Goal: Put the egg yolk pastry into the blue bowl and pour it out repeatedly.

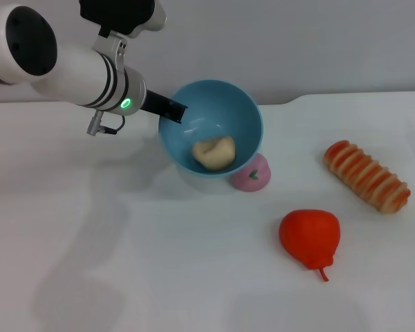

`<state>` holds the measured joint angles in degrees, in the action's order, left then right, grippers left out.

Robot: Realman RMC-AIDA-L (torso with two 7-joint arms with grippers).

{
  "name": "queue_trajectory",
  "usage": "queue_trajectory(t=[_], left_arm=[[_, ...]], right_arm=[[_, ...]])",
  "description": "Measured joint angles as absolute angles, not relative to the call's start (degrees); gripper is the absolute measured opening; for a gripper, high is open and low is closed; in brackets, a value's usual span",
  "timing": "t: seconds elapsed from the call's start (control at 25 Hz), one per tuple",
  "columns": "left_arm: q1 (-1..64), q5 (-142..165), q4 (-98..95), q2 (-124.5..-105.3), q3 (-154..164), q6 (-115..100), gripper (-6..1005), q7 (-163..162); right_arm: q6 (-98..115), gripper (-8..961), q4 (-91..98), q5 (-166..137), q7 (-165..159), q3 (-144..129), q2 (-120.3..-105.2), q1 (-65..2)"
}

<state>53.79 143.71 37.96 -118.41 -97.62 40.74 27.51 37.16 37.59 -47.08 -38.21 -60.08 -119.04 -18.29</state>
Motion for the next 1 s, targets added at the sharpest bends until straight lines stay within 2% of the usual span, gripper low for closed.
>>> queue_trajectory(t=[0.32,0.72,1.0], left_arm=[[53.86,143.70,38.63,-118.41,-93.68,37.13,-1,27.18],[54.35,143.92,46.35,-118.40,-90.89,33.53,0,27.52],[54.54,145.08,50.94,-118.45,-80.25,19.80,0,27.60]], right_arm=[[56.48,544,24.28,-35.42,-30.83,-54.87,-118.58,-18.92],[57.81,539,18.40,-34.99,-29.63,-51.71,-118.66,-18.83],[58.00,535,15.17,-35.04,-29.52,-51.73,-118.78,-18.30]])
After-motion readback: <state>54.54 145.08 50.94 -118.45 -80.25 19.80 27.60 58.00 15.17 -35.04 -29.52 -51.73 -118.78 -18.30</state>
